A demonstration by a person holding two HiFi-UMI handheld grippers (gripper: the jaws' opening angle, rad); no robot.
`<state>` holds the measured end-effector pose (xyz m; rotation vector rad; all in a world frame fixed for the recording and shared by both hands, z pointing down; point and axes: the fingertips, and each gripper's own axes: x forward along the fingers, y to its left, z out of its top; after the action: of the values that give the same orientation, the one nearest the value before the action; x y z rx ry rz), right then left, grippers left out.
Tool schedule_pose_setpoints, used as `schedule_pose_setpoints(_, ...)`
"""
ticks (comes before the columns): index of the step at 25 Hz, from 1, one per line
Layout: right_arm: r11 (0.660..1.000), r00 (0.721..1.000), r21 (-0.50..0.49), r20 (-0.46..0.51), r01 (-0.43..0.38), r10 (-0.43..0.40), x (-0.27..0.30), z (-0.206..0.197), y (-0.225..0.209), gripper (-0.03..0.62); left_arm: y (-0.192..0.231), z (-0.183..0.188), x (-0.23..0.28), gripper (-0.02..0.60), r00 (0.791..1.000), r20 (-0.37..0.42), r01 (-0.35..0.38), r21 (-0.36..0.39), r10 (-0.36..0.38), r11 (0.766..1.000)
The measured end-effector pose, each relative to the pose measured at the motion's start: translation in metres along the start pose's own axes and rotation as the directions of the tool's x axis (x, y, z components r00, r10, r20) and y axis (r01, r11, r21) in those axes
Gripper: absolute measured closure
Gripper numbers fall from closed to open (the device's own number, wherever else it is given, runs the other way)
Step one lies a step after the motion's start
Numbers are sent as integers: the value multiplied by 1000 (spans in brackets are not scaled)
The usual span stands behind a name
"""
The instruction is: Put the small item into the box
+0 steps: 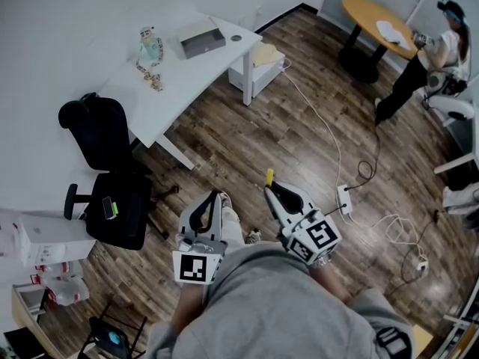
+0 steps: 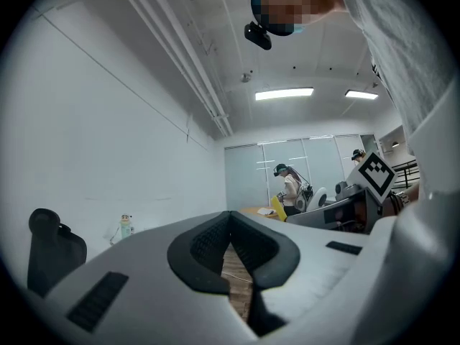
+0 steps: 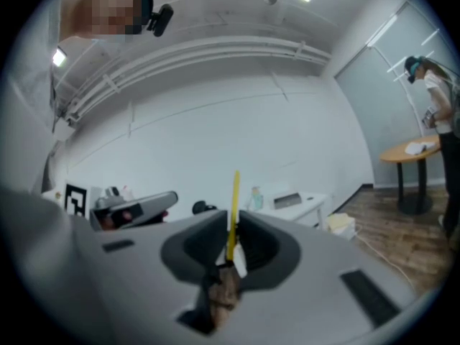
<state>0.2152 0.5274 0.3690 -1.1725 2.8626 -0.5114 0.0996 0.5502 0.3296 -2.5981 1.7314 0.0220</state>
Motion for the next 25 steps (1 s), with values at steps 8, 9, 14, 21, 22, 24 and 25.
schedule_pose_setpoints(8,999,999,-15,-10,37,-37,37,7,-21,526,28,-11,42,549,999,-8,50,-23,-50,998)
schedule_pose_setpoints(9,999,999,-15,-12,39,-39,45,9,-24,526,34,-12,49,549,998,-10,55,-25,-55,998)
schedule_pose_setpoints(14,999,998,-21,-28,47,-48,87,18,-42,526,64,-14,88,549,998,-11,63,-38,-63,997)
schedule_pose_setpoints(21,997,997,-23,-36,67,-68,143,31,-66,526,101,-21,138,549,995,-18,98,-49,-99,994)
schedule_pose_setpoints(22,997,997,-23,-33,69,-69,151,34,-69,526,106,-21,145,549,994,-14,104,-48,-105,993)
schedule_pose_setpoints(24,997,997,-20,-28,72,-73,165,39,-74,526,117,-20,157,549,994,-6,112,-49,-112,993)
schedule_pose_setpoints(25,997,997,-18,-26,75,-76,172,40,-76,526,123,-19,161,549,993,-5,114,-50,-114,992)
